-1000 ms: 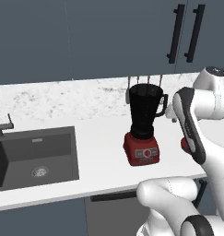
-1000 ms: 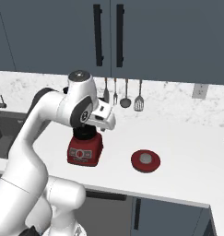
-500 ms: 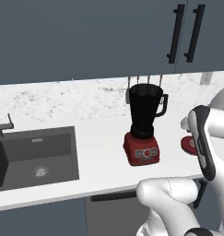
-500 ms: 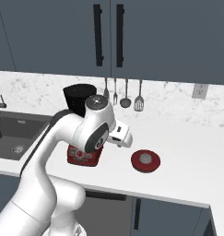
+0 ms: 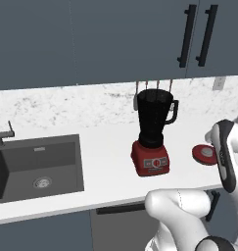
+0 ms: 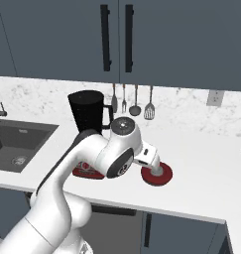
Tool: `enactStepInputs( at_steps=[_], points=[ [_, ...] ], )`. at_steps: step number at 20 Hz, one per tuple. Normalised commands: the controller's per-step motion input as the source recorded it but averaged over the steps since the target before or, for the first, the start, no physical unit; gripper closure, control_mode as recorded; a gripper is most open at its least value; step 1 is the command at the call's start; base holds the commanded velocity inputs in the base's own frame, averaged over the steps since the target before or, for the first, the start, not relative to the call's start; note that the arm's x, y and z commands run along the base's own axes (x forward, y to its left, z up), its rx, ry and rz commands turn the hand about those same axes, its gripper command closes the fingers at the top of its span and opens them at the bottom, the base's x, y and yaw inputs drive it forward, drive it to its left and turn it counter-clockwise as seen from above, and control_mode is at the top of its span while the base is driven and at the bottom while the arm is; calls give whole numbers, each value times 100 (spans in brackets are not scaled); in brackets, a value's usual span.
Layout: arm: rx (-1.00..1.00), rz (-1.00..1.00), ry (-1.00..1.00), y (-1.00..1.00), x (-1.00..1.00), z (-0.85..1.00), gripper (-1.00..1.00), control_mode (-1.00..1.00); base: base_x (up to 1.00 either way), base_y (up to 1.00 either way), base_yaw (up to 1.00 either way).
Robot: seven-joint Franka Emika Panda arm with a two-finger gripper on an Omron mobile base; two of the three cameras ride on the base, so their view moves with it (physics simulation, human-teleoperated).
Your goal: Close the lid blender by securely placing the lid on top.
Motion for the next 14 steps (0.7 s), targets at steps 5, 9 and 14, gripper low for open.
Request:
enactStepInputs(
  at_steps=[5, 9, 14],
  points=[
    [-2, 0, 1, -32, 5, -21, -100, -100, 0, 0, 0],
    [0, 0, 0, -15, 18, -26, -100, -100, 0, 0, 0],
    [0, 0, 0, -20, 24, -23, -100, -100, 0, 0, 0]
  ],
)
